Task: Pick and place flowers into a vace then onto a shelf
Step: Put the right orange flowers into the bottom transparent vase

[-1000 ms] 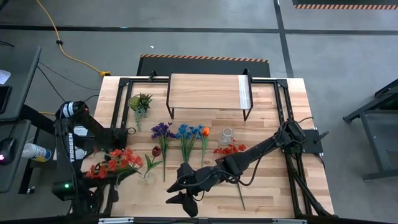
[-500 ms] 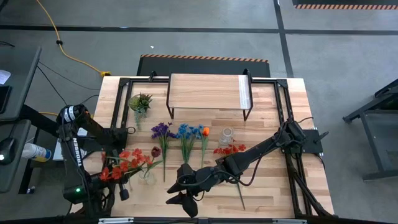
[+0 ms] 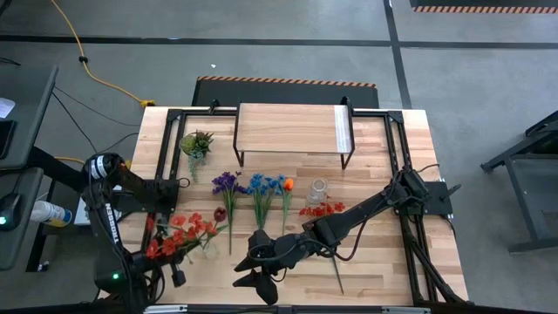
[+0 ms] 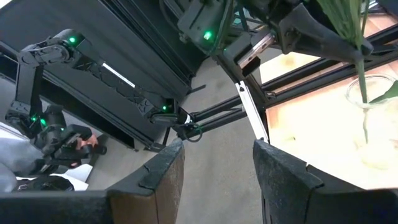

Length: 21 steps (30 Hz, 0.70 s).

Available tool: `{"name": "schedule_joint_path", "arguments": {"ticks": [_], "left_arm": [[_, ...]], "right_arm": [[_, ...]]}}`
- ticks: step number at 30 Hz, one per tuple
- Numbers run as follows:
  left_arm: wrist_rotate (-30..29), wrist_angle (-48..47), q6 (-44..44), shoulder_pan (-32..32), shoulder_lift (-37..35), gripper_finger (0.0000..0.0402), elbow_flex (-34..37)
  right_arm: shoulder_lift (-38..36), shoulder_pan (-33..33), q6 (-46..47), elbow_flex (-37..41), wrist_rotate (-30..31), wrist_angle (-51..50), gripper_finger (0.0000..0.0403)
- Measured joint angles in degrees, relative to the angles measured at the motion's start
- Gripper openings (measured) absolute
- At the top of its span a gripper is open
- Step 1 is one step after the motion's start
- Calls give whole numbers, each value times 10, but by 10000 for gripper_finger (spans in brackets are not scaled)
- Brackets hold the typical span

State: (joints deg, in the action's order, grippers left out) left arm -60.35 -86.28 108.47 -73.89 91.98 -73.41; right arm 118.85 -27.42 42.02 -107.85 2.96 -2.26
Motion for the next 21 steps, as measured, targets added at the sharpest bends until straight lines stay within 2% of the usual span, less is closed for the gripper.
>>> {"name": "schedule_joint_path", "arguments": {"ticks": [6,14,21], "left_arm": [[13,4,0,0,0,38,0],[35,5,-1,0,0,135,0],[45,7,-1,0,0,168,0]], "right_arm": [[0,0,0,0,0,0,181],[0,0,0,0,0,0,181],[0,0,0,0,0,0,181]]}}
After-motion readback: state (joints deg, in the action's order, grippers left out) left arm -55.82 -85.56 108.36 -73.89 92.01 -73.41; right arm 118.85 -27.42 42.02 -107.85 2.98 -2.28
